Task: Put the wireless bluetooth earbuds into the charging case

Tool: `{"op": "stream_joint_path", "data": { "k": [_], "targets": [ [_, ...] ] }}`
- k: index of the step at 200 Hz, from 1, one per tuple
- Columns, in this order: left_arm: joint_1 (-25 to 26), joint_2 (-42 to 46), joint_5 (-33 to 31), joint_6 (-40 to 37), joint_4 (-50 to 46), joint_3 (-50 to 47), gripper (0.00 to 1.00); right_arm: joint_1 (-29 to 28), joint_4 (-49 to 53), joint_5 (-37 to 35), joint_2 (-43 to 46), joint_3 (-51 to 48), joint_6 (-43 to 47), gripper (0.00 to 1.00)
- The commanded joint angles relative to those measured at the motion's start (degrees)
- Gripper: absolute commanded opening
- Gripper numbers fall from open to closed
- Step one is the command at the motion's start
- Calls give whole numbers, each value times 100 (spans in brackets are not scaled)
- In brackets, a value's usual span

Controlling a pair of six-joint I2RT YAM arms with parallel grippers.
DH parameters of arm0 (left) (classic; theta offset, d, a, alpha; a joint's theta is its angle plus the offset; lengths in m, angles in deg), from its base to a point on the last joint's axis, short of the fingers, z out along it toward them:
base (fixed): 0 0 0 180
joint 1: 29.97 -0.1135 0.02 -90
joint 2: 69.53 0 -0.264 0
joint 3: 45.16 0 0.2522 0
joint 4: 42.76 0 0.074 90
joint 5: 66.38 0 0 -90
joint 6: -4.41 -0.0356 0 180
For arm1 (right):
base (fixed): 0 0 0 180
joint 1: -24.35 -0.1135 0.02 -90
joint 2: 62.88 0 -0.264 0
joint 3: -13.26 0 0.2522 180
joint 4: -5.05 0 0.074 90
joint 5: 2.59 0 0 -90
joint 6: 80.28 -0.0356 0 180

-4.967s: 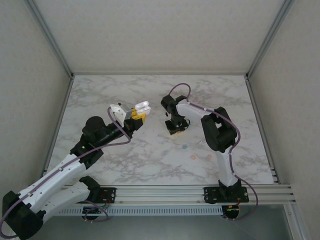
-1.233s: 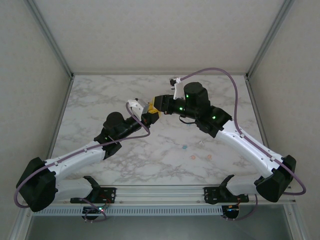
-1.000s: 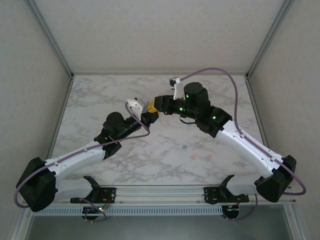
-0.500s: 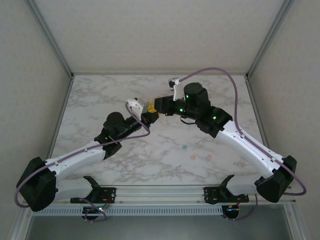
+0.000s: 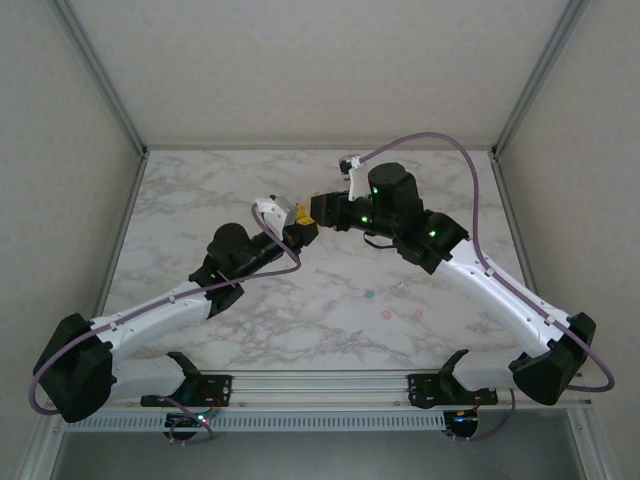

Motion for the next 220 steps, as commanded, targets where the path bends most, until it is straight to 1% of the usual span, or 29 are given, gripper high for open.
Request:
{"op": "stream_joint_path", "data": {
  "k": [1,64,77,98,109,127,141,164,197,220],
  "targets": [
    [37,83,163,-23,295,244,14,-46,302,-188,-20,214,84,38],
    [37,92,183,82,155,286,12,-46,389,-4,-181,355,52,34],
    [42,78,186,108,146,278,12,-46,457,-20,-190,434,35,38],
    [37,83,155,109,117,244,12,-40,493,-44,-170,559,40,39],
    [37,79,150,109,108,228,12,-46,538,-60,-173,631,71,43],
    [37,92,154,109,94,209,11,-35,667,-117,-175,752,140,44],
    [37,101,145,118,99,184,11,-38,785,-216,-156,838,203,47],
    [39,123,111,136,91,165,11,-43,983,-301,-85,906,319,47],
    [37,154,40,138,90,157,11,-39,1476,-552,87,881,450,41],
    [37,171,21,136,81,158,11,-44,1766,-419,154,878,518,40]
  ]
}}
